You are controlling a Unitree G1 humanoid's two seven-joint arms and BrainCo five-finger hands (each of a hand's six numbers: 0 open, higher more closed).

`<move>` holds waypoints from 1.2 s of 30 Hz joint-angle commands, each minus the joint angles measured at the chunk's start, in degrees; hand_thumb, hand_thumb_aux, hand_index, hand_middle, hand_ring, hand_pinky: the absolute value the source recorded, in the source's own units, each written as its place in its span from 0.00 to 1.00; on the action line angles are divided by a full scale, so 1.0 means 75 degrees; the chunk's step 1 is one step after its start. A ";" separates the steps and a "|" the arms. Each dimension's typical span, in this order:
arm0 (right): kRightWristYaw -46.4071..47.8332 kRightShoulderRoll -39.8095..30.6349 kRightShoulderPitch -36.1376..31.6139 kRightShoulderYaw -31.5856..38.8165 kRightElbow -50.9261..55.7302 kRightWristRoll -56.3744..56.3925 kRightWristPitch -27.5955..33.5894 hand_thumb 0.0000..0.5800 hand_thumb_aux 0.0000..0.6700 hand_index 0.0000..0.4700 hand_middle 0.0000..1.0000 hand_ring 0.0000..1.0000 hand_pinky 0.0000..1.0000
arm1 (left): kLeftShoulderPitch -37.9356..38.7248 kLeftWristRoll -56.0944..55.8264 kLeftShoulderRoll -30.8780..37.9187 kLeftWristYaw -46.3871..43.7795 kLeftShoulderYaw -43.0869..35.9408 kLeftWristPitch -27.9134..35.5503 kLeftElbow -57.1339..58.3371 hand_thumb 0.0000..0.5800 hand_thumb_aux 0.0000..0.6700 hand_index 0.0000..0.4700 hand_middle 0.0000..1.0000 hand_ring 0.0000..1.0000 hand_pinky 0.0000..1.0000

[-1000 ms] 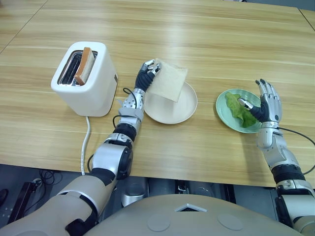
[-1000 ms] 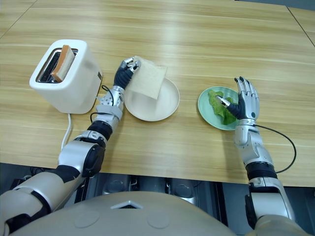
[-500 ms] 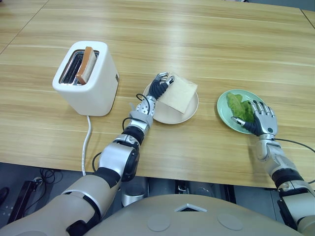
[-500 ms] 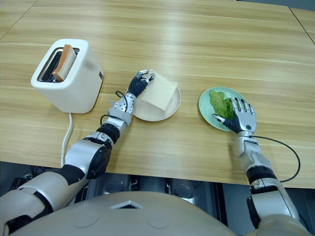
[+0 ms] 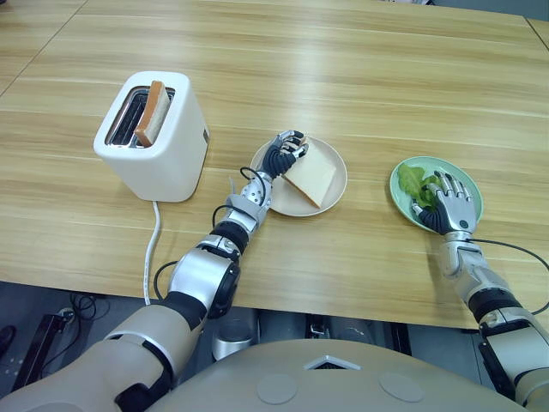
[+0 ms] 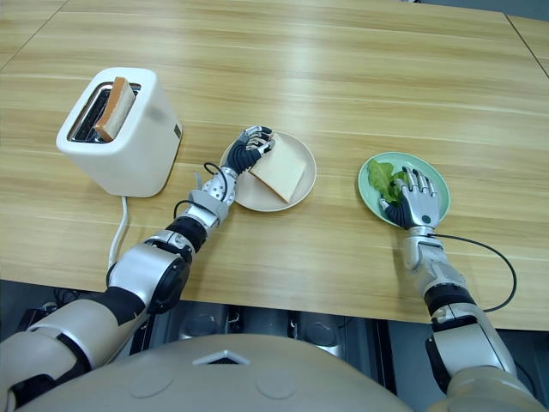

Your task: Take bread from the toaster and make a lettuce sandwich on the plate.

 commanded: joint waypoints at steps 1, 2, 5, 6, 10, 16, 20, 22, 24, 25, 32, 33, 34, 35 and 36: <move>-0.0133 -0.0017 0.0123 0.0071 -0.0160 0.0061 -0.0047 0.98 0.85 0.84 0.00 0.00 0.00 | 0.0100 0.0098 0.0079 0.0089 -0.0073 0.0068 0.0074 0.76 0.51 0.50 0.15 0.15 0.15; -0.0194 -0.0028 0.0141 0.0044 -0.0244 0.0072 -0.0059 1.00 0.96 0.94 0.00 0.00 0.00 | 0.0110 0.0114 0.0109 0.0127 -0.0081 0.0061 0.0065 0.76 0.51 0.50 0.13 0.13 0.13; -0.0362 -0.0063 0.0190 -0.0013 -0.0446 0.0087 -0.0066 1.00 1.00 0.98 0.00 0.00 0.00 | 0.0152 0.0175 0.0222 0.0282 -0.0133 0.0017 0.0022 0.76 0.51 0.50 0.09 0.09 0.09; -0.0425 -0.0081 0.0213 -0.0043 -0.0517 0.0101 -0.0081 1.00 1.00 0.98 0.00 0.00 0.00 | 0.0186 0.0197 0.0263 0.0321 -0.0147 -0.0023 -0.0012 0.76 0.51 0.50 0.08 0.08 0.08; -0.0610 -0.0162 0.0344 -0.0187 -0.0869 0.0174 -0.0105 1.00 1.00 0.98 0.00 0.00 0.00 | 0.0325 0.0323 0.0407 0.0558 -0.0223 -0.0225 -0.0198 0.76 0.51 0.50 0.07 0.07 0.07; -0.0942 -0.0244 0.0582 -0.0470 -0.1807 0.0237 -0.0156 1.00 1.00 0.98 0.00 0.00 0.00 | 0.0703 0.0245 0.0661 0.0687 -0.0193 -0.0869 -0.0828 0.81 0.57 0.56 0.05 0.05 0.05; -0.0955 -0.0237 0.0676 -0.0581 -0.2535 0.0166 -0.0095 1.00 1.00 0.98 0.00 0.00 0.00 | 0.1143 0.0004 0.0832 0.0439 -0.0100 -0.1673 -0.1781 0.62 0.38 0.37 0.00 0.00 0.00; -0.0881 -0.0194 0.0671 -0.0574 -0.2914 0.0092 -0.0054 1.00 1.00 0.98 0.00 0.00 0.00 | 0.1448 -0.0196 0.0971 0.0209 -0.0044 -0.2241 -0.2598 0.56 0.33 0.33 0.00 0.00 0.00; -0.0779 -0.0112 0.0589 -0.0509 -0.3162 0.0023 -0.0033 1.00 1.00 0.98 0.00 0.00 0.00 | 0.1786 -0.0398 0.1154 -0.0040 0.0009 -0.2695 -0.3519 0.43 0.25 0.24 0.00 0.00 0.00; -0.0722 -0.0064 0.0532 -0.0469 -0.3274 -0.0018 -0.0014 1.00 1.00 0.98 0.00 0.00 0.00 | 0.1932 -0.0499 0.1246 -0.0133 0.0065 -0.2777 -0.3945 0.42 0.24 0.23 0.00 0.00 0.00; -0.0374 0.0593 -0.0342 -0.0068 -0.3506 -0.0345 -0.0064 1.00 1.00 0.98 0.00 0.00 0.00 | 0.2780 -0.1095 0.2051 -0.0714 0.0766 -0.2545 -0.6841 0.39 0.22 0.21 0.00 0.00 0.00; -0.0345 0.0690 -0.0516 -0.0003 -0.3489 -0.0392 -0.0069 1.00 1.00 0.98 0.00 0.00 0.00 | 0.2858 -0.1124 0.2169 -0.0752 0.0900 -0.2479 -0.7205 0.39 0.22 0.21 0.00 0.00 0.00; -0.0321 0.0789 -0.0692 0.0061 -0.3462 -0.0449 -0.0078 1.00 1.00 0.98 0.00 0.00 0.00 | 0.2923 -0.1172 0.2287 -0.0798 0.1026 -0.2422 -0.7541 0.42 0.24 0.23 0.00 0.00 0.00; -0.0295 0.0880 -0.0854 0.0121 -0.3417 -0.0501 -0.0091 1.00 1.00 0.98 0.00 0.00 0.00 | 0.2983 -0.1207 0.2386 -0.0843 0.1143 -0.2341 -0.7837 0.44 0.25 0.25 0.00 0.00 0.00; -0.0270 0.0977 -0.1039 0.0209 -0.3314 -0.0560 -0.0110 1.00 1.00 0.98 0.00 0.00 0.00 | 0.3038 -0.1220 0.2479 -0.0869 0.1276 -0.2244 -0.8102 0.46 0.27 0.26 0.00 0.00 0.00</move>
